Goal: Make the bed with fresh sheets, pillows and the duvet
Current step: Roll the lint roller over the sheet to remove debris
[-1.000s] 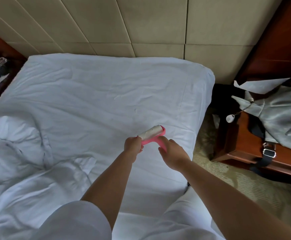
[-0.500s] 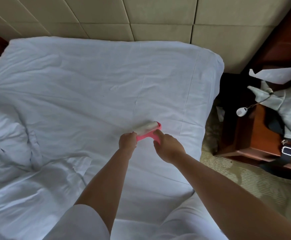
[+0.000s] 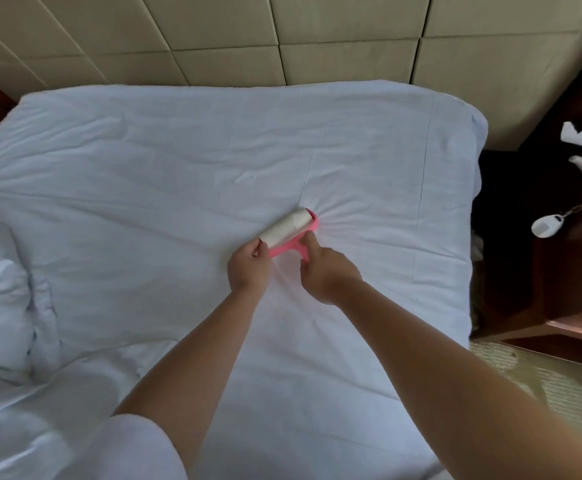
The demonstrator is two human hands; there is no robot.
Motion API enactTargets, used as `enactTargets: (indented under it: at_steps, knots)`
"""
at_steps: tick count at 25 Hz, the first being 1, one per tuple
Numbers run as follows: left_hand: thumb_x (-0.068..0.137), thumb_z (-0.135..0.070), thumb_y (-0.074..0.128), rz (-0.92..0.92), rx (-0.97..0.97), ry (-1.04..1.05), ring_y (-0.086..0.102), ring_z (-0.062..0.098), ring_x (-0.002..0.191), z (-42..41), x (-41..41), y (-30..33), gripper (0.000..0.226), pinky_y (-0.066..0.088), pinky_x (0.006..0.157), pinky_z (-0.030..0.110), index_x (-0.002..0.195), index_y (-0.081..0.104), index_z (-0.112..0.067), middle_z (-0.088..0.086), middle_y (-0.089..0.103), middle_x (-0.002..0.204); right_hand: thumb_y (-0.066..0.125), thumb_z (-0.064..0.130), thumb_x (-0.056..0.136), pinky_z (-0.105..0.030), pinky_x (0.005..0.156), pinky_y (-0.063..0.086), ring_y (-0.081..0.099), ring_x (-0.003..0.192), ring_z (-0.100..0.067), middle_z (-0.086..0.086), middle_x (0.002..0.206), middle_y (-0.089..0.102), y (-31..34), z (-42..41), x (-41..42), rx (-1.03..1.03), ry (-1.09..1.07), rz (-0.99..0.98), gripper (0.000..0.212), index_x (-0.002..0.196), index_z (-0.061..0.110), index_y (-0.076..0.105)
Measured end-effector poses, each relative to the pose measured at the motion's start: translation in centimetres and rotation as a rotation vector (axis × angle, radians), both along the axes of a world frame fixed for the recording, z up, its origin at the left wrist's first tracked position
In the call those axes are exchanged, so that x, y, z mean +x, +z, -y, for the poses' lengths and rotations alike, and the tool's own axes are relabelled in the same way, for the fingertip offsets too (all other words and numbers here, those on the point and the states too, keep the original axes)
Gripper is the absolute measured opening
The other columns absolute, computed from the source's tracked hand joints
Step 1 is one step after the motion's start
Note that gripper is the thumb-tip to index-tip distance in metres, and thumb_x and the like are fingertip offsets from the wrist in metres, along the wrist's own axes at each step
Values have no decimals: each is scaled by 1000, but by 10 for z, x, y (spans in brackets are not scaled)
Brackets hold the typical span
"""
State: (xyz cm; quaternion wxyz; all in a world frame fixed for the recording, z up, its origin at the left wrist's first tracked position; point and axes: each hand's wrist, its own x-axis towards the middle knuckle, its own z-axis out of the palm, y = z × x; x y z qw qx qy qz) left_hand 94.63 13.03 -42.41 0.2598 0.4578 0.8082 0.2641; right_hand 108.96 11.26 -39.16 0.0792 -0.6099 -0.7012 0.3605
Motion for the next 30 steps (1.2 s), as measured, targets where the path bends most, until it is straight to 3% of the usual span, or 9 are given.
enactTargets:
  at_steps: [4, 13, 17, 19, 20, 21, 23, 26, 30]
  knots:
    - [96, -20, 47, -62, 85, -98, 61, 33, 96, -6, -16, -12, 28, 43, 75, 32, 100, 69, -4, 17, 69, 99, 36, 23, 98, -33, 72, 36, 56, 101, -37, -18, 113, 59, -9, -1, -11, 62, -40, 28, 54, 147, 19, 14]
    - [85, -6, 52, -204, 236, -282, 55, 38, 71, 31, -13, -14, 20, 33, 58, 33, 73, 67, -1, 25, 61, 72, 37, 23, 96, -32, 67, 36, 47, 78, -29, -15, 101, 61, 6, 59, 3, 81, -90, 140, 56, 148, 23, 15]
    - [78, -11, 46, -425, 344, -447, 59, 38, 64, 23, -31, -28, 26, 44, 59, 35, 71, 70, -4, 21, 63, 64, 37, 24, 97, -32, 70, 35, 56, 95, -34, -15, 111, 60, 6, 50, -1, 95, -103, 161, 57, 149, 22, 13]
    - [84, -20, 38, -557, 357, -460, 61, 36, 81, 15, -50, -38, 33, 45, 74, 38, 80, 70, -8, 16, 68, 81, 36, 24, 97, -33, 71, 36, 55, 97, -34, -15, 111, 59, 7, 32, -8, 85, -104, 164, 56, 148, 20, 15]
    - [89, -25, 37, -616, 267, -448, 58, 34, 100, 11, -61, -41, 36, 41, 89, 41, 97, 69, -9, 14, 67, 104, 36, 23, 97, -33, 71, 36, 54, 93, -33, -15, 107, 59, 7, 22, -14, 81, -99, 163, 54, 147, 20, 17]
    - [95, -31, 37, -648, 138, -422, 48, 31, 121, 8, -72, -44, 39, 29, 104, 45, 118, 62, -12, 11, 58, 129, 36, 22, 96, -34, 70, 37, 52, 87, -31, -14, 101, 57, 8, 13, -19, 78, -95, 164, 51, 145, 19, 19]
    - [100, -39, 30, -656, -87, -358, 19, 25, 143, -1, -86, -49, 50, 7, 115, 50, 146, 35, -21, 2, 25, 156, 36, 20, 96, -34, 68, 37, 48, 82, -28, -9, 90, 51, 9, -9, -29, 86, -83, 177, 48, 142, 17, 22]
    - [101, -40, 17, -654, -139, -304, 2, 21, 147, -22, -83, -57, 53, 0, 115, 54, 152, 16, -26, -6, 6, 161, 37, 18, 94, -33, 70, 36, 46, 82, -28, -6, 90, 47, 5, -46, -48, 116, -59, 191, 49, 142, 18, 22]
    - [99, -31, 19, -636, 17, -123, 12, 16, 146, -48, -81, -76, 53, 2, 116, 50, 150, 26, -18, -5, 19, 158, 37, 18, 94, -33, 70, 35, 44, 83, -27, -5, 92, 46, -10, -89, -72, 156, -58, 163, 53, 144, 20, 20]
